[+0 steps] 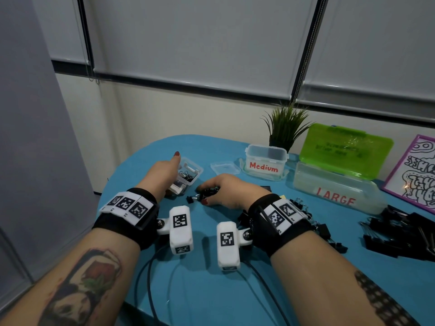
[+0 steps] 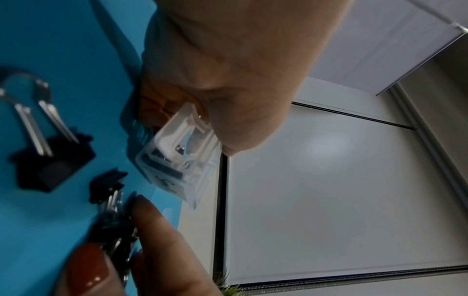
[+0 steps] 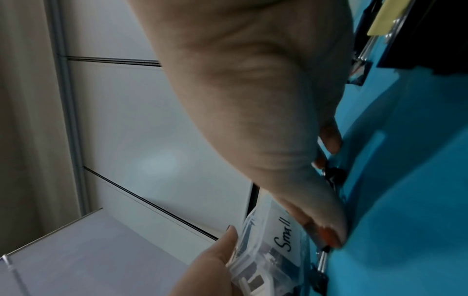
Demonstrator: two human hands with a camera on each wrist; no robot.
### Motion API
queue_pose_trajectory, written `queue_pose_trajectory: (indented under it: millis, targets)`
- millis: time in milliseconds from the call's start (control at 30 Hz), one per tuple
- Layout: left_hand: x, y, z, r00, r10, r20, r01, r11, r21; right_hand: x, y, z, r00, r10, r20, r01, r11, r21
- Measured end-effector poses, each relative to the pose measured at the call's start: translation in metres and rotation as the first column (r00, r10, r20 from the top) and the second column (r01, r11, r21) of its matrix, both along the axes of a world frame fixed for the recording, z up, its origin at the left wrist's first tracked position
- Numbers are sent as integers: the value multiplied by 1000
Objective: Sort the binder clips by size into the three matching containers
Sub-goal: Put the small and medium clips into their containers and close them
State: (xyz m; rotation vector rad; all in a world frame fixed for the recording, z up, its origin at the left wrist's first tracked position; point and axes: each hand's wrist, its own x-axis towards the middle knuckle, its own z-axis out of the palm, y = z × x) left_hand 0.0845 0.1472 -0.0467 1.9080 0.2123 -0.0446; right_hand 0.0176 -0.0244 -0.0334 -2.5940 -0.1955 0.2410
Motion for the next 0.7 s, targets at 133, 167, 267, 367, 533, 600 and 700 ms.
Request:
queue_pose_trajectory:
  millis: [133,167,267,367,533,600,700]
  targets:
    - [2,1,-4,1000,-8,6,9,999,-42,4,-3,-2,998,-17,55,17,1000,9]
    - [1,1,-4,1000,-11,8,11,999,-42,5,-3,-1,997,-33,63,32,999,22]
    - [1,2,-3,1000,-15,8,15,999,-36,6,-4,-2,989,-106,103,98,992,84]
    - [-1,1,-1,1000,-18,4,18,999,-42,8,-4,-4,978,-155,139,141,984,106]
    - [-1,-1,-1,1000,-28,14,27,999,33,16,-6,-9,949,-269,166,238,954,184]
    - [-3,-3,1,999,-45,16,43,995,87,19,-8,-11,940,-297,168,256,939,228]
    - [-3,-4,1,997,-72,19,69,989,130,21,-9,-12,929,-339,145,278,902,329]
